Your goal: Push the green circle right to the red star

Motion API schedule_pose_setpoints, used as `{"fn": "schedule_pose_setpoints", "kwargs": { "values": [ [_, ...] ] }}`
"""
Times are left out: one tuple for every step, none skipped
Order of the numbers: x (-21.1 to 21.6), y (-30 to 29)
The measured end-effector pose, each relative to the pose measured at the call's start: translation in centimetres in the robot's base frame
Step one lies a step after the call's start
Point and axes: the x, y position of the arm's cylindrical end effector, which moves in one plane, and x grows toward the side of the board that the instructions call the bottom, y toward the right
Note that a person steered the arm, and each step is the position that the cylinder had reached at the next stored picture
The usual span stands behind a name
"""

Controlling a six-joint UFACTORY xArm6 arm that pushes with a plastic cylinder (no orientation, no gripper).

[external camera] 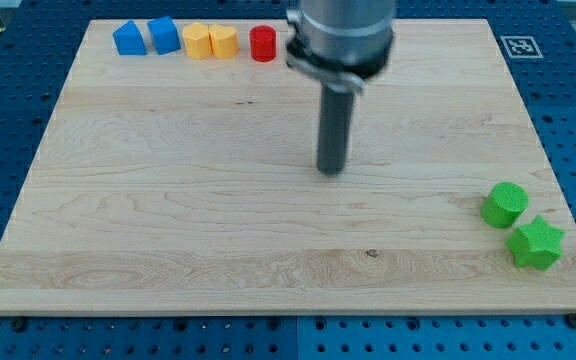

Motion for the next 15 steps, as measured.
{"fn": "schedule_pose_setpoints", "kwargs": {
  "values": [
    [6.5, 7.4],
    [10.8, 16.9],
    [12.2, 19.2],
    [12.4, 20.6],
    [11.4, 21.0],
    [10.3, 19.6],
    [8.8, 16.8],
    [7.4, 14.4],
    [6.3, 14.1],
    [5.9, 14.4],
    [5.8, 16.1],
    [5.6, 18.2],
    [4.0, 18.5],
    [1.2, 18.2],
    [-1.2, 18.2]
  ]
}}
